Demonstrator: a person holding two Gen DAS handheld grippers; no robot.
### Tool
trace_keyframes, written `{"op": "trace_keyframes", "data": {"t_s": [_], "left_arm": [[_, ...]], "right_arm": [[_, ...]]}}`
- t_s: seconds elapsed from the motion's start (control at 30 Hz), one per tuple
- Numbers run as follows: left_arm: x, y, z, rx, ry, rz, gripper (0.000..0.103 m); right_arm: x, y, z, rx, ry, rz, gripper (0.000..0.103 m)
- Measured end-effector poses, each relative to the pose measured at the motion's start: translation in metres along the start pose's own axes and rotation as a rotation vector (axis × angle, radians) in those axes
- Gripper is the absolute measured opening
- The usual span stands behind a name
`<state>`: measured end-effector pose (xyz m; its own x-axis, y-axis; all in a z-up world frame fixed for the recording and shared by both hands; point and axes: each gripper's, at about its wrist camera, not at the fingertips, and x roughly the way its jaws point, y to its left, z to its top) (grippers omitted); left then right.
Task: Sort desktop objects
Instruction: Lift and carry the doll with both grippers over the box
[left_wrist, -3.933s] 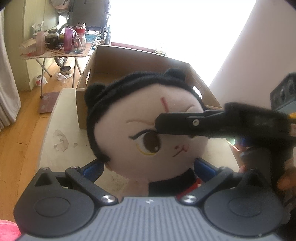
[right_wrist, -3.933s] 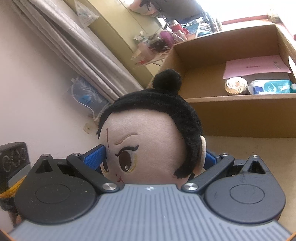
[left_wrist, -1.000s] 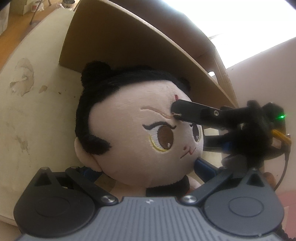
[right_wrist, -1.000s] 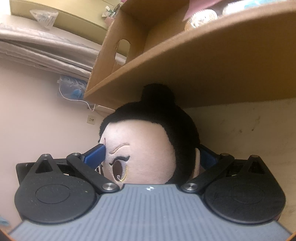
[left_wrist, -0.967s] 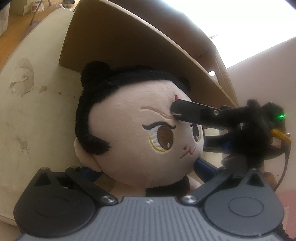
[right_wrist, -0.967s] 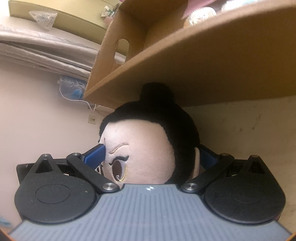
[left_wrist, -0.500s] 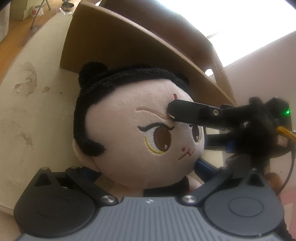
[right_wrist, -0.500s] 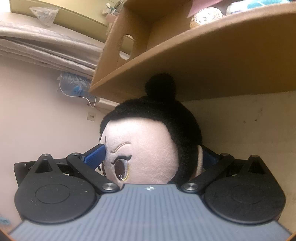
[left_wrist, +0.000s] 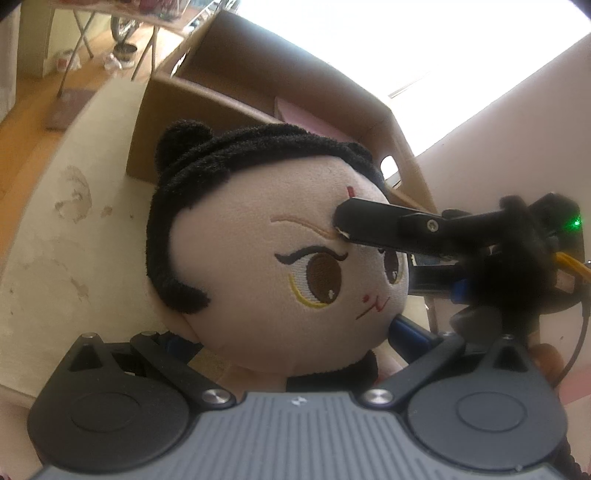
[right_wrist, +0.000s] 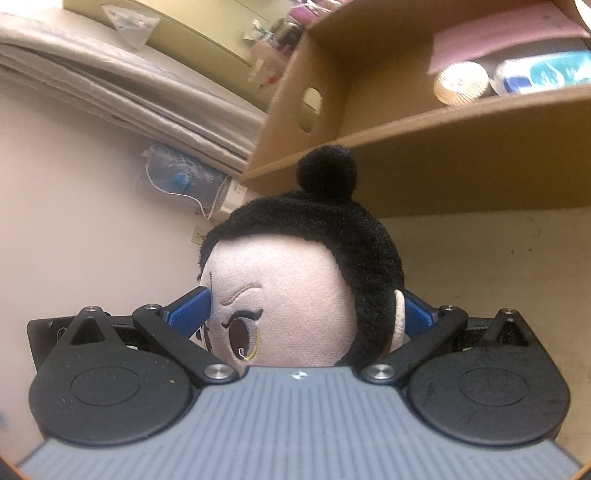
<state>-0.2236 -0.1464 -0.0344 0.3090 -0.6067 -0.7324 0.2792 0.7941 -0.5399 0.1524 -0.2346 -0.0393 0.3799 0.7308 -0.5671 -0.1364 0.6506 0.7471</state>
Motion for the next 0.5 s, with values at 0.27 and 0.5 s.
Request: {"op": "trace_keyframes", "data": {"t_s": [0.27,0.5], "left_arm": [[-0.027,-0.053,-0.063,0.037,-0.063,-0.004,0.103],[-0.063,-0.072,-0.087,0.064,-0.113,-0.006,0.103]], "right_arm": [[-0.024,0.022,0.001,-0.089,-0.051,0.014,0.102],[-0.037,0.044,0.013,-0.157,-0.097,0.02,0.102]]}}
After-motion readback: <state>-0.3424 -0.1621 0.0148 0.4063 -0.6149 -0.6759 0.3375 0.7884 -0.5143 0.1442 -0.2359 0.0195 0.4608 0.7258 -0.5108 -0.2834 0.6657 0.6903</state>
